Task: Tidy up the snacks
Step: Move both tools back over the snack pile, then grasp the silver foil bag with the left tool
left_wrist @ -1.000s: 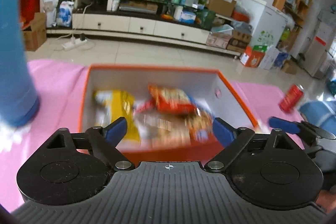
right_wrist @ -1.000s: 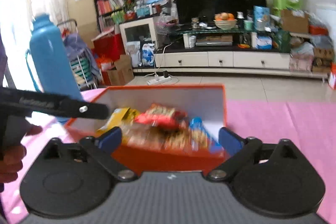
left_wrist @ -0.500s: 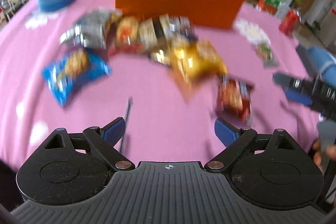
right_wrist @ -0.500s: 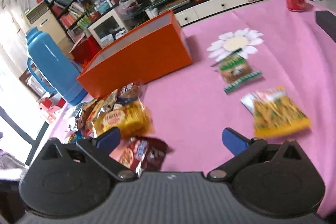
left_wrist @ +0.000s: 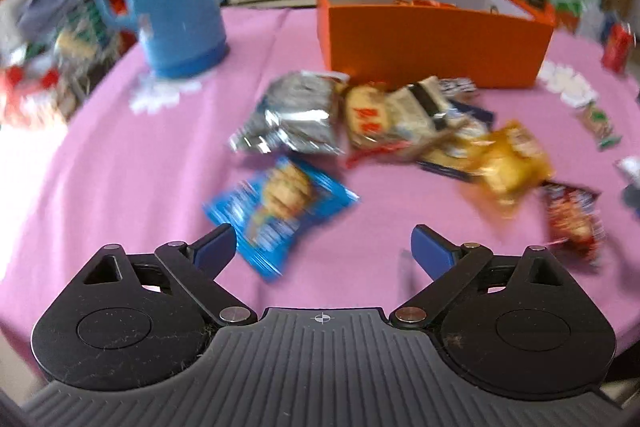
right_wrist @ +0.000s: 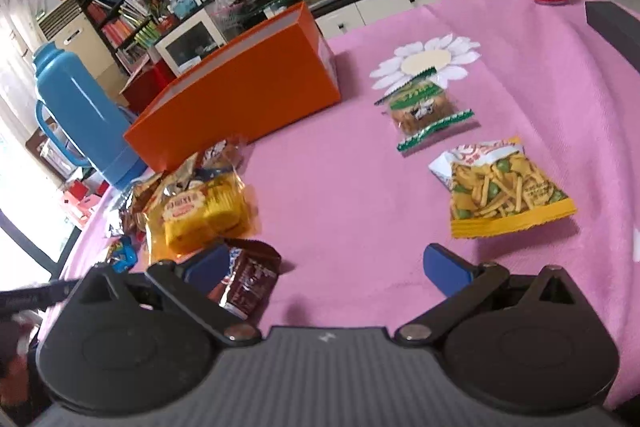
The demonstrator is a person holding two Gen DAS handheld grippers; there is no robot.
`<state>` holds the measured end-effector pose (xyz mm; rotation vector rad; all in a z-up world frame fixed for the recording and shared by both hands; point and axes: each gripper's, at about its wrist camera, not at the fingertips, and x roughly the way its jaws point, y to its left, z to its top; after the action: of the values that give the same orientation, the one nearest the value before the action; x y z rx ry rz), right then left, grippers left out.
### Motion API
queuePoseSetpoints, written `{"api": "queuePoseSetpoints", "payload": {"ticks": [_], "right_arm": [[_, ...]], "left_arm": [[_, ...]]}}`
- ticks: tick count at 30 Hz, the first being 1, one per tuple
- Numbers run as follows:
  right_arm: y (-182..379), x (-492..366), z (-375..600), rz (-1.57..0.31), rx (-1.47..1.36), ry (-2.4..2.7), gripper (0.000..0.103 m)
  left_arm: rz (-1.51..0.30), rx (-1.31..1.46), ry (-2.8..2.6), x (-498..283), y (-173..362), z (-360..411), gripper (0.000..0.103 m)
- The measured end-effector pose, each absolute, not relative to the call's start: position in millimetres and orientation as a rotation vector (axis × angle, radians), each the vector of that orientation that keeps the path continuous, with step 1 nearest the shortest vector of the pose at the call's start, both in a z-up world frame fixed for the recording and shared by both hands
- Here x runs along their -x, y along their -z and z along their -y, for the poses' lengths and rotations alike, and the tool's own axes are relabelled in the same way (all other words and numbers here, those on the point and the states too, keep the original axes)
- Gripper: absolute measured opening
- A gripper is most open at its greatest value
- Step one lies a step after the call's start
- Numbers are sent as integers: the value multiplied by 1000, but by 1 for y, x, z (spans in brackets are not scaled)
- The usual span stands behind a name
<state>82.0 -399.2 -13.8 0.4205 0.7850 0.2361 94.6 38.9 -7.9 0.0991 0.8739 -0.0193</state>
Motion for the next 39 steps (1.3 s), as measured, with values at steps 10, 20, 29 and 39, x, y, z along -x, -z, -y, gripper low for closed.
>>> {"api": "queuePoseSetpoints", "payload": {"ticks": [10,20,29,39], "right_arm": [[15,-86,389,-780,-350,-235,102],[16,-87,389,-773,-345,-229,103],[16,-89,386,-772,-321,-232,103],[3,-81,398,-706,-315,-154,103]], "left_arm": [[-887,-185,80,-153,8,-77,79],[-930,-148,69,-246,26,-67,80],[-938,-143,53,-247,39,-68,26],[-908,55,106,-162,-5,-61,28]]}}
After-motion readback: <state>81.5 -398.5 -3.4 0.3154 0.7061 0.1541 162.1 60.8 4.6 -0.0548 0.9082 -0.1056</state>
